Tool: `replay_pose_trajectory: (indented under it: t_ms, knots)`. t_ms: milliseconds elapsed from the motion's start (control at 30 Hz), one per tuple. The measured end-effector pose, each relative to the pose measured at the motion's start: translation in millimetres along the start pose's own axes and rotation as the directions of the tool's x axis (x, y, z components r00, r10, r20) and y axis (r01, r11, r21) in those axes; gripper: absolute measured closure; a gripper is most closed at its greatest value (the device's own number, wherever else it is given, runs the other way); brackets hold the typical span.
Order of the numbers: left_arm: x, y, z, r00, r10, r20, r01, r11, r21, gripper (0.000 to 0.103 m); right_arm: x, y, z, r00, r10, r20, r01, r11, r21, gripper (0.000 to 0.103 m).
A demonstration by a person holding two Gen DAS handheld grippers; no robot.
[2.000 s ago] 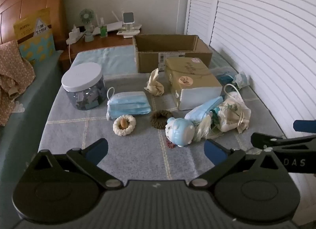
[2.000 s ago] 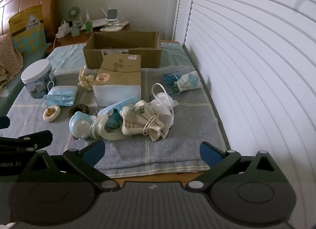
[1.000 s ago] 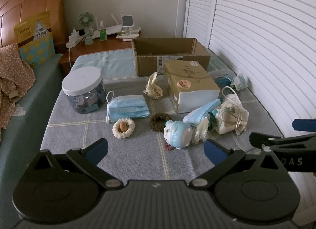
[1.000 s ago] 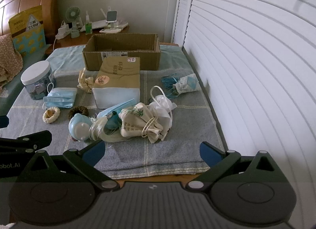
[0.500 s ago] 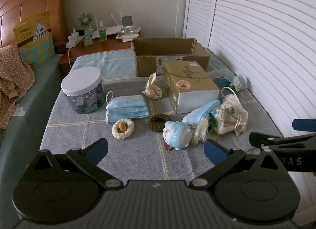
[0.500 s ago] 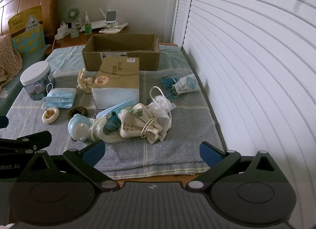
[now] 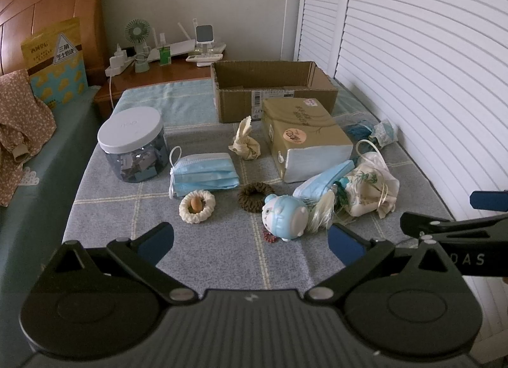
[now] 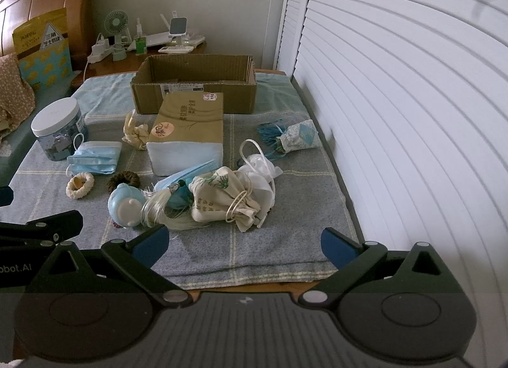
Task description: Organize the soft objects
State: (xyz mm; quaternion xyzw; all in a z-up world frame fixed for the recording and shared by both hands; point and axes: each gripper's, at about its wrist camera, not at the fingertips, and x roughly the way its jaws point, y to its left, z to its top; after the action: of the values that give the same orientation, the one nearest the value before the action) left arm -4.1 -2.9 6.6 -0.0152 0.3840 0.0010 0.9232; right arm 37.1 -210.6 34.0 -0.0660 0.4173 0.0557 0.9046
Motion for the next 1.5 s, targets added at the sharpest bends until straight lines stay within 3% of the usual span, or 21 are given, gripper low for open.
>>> replay_pose_trajectory:
  t_ms: [1033, 1500]
  knots:
    - [9.7, 0.5, 3.1, 1.000, -0.009, -0.001, 0.009, 1.000, 0.009, 0.001, 7.0, -0.2, 5.4, 1.000, -0.009, 0.003, 0.009, 1.000, -0.016, 0.000]
    - [22.2, 9.9, 6.7, 0.997, -0.072, 0.031, 0.069, 0.993, 0.091, 0.001, 14.1, 4.0, 5.1, 0.997, 0.042, 0.061, -0.036, 0.995, -0.089, 0.000]
